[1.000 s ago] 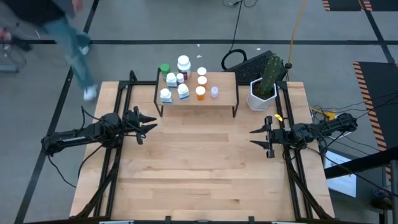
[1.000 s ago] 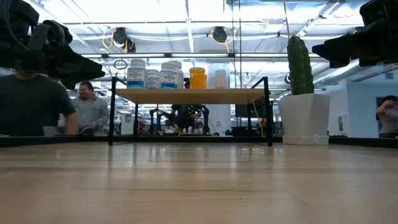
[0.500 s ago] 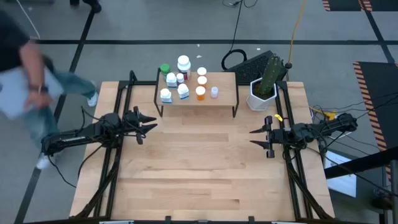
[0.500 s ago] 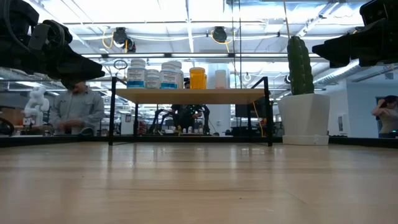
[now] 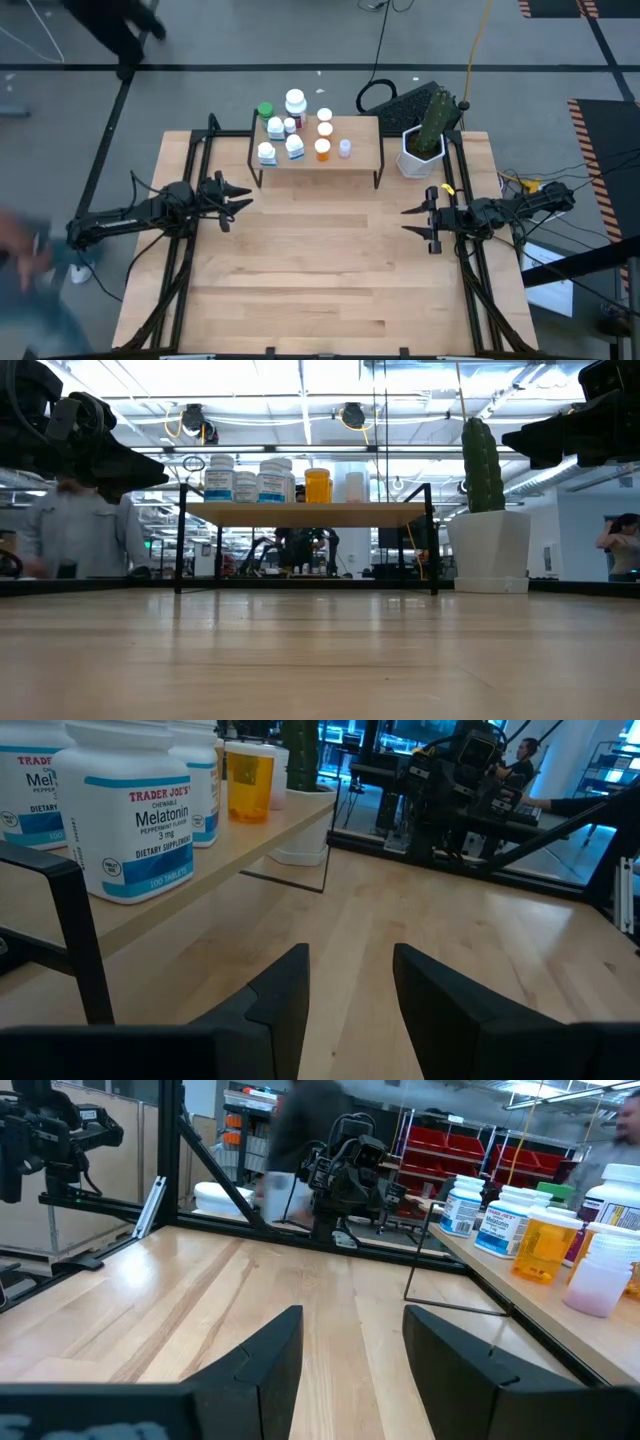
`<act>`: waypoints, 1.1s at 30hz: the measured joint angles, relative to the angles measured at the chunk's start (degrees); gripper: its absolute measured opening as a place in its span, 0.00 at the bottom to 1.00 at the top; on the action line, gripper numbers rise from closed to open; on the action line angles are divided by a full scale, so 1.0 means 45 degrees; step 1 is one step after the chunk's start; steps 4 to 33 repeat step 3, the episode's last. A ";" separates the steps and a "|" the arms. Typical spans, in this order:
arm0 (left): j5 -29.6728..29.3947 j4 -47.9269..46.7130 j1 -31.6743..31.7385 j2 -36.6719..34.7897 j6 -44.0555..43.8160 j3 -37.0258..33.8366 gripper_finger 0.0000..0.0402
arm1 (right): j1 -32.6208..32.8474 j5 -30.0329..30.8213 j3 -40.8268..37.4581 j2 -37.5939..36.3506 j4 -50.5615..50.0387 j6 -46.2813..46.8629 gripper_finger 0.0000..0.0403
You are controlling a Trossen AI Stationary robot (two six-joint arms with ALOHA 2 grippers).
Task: Pick and place medicine bottles onto shelf by color
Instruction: Return to Home Position
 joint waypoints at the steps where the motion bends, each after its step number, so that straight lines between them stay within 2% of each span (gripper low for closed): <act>1: 0.0000 -0.0004 0.0000 0.0000 0.0000 0.0000 0.37 | 0.0005 -0.0005 0.0000 0.0000 0.0000 0.0005 0.41; 33: -0.0003 -0.0003 0.0000 0.0000 0.0001 0.0000 0.37 | 0.0000 -0.0004 0.0000 0.0000 0.0000 0.0005 0.41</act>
